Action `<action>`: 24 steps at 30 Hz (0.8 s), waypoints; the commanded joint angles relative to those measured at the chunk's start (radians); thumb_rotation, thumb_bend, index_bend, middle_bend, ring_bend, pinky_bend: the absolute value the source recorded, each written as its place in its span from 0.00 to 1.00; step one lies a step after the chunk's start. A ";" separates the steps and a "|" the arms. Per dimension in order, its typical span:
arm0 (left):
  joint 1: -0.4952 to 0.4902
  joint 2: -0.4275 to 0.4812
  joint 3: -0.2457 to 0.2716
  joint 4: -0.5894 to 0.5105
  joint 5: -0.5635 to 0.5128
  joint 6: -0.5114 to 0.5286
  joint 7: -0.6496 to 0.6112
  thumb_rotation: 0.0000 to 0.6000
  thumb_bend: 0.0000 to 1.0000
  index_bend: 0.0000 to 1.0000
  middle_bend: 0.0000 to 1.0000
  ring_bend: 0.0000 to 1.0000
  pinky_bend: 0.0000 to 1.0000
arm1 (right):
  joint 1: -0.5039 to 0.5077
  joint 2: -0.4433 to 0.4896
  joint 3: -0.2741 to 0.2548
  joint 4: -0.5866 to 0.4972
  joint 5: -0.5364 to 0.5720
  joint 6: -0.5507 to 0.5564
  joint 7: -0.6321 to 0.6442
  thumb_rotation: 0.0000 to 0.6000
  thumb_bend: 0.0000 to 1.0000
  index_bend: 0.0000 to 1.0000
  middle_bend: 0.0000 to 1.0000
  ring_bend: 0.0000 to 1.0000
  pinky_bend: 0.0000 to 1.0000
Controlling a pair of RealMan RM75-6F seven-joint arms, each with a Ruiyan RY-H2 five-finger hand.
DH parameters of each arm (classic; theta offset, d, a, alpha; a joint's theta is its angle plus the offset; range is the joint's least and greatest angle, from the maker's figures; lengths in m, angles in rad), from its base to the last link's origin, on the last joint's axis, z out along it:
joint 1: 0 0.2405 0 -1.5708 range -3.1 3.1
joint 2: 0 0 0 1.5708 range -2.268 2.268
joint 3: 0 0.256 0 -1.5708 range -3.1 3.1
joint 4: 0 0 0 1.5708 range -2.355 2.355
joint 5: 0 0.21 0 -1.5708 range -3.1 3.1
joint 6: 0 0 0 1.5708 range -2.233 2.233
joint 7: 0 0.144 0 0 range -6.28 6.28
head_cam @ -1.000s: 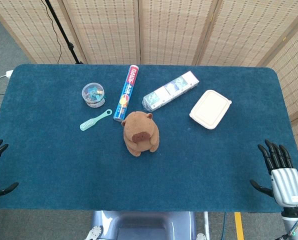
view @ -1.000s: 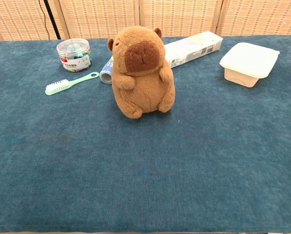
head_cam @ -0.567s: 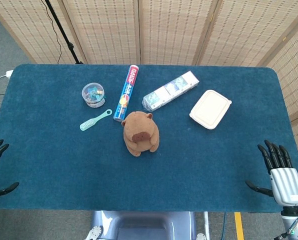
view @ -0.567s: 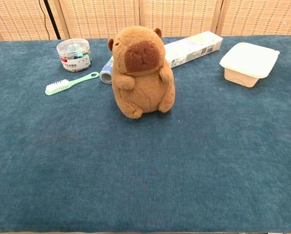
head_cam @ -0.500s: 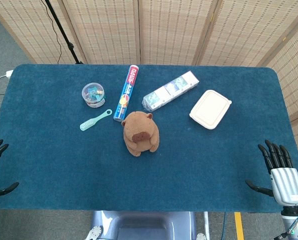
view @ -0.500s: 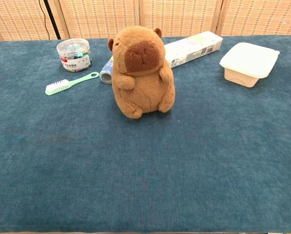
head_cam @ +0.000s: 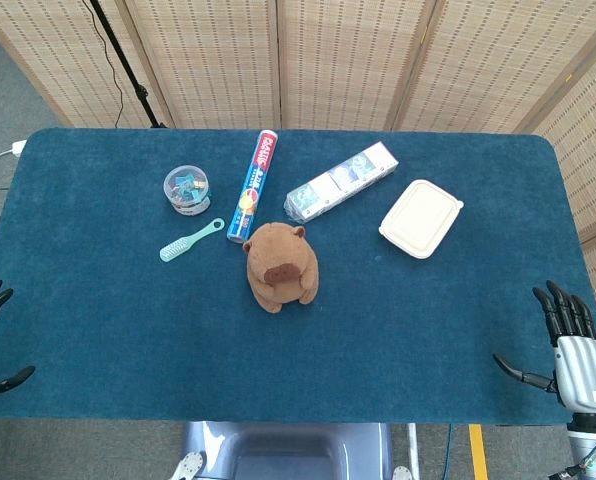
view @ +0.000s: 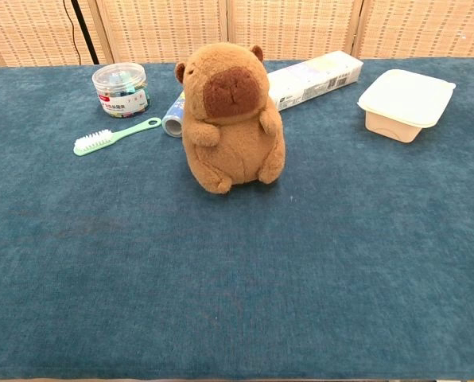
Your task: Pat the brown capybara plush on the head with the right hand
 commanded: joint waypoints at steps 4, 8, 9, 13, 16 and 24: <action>0.006 0.002 -0.006 0.004 -0.010 0.013 -0.017 1.00 0.00 0.00 0.00 0.00 0.00 | 0.044 0.024 0.032 -0.041 -0.001 -0.041 -0.031 0.21 0.00 0.00 0.00 0.00 0.00; 0.004 0.003 -0.009 0.005 -0.014 0.010 -0.021 1.00 0.00 0.00 0.00 0.00 0.00 | 0.123 0.063 0.095 -0.132 0.048 -0.128 -0.121 0.21 0.00 0.00 0.00 0.00 0.00; 0.002 0.003 -0.010 0.004 -0.015 0.008 -0.021 1.00 0.00 0.00 0.00 0.00 0.00 | 0.146 0.068 0.113 -0.155 0.074 -0.156 -0.153 0.21 0.00 0.00 0.00 0.00 0.00; -0.002 0.004 -0.016 0.002 -0.027 -0.002 -0.021 1.00 0.00 0.00 0.00 0.00 0.00 | 0.237 0.062 0.161 -0.232 0.131 -0.261 -0.216 0.21 0.00 0.00 0.00 0.00 0.00; -0.008 0.004 -0.019 -0.002 -0.033 -0.013 -0.013 1.00 0.00 0.00 0.00 0.00 0.00 | 0.315 0.047 0.203 -0.278 0.202 -0.350 -0.256 0.21 0.00 0.00 0.00 0.00 0.00; -0.017 0.008 -0.027 -0.004 -0.053 -0.034 -0.025 1.00 0.00 0.00 0.00 0.00 0.00 | 0.501 -0.050 0.277 -0.346 0.412 -0.477 -0.427 0.20 0.00 0.00 0.00 0.00 0.00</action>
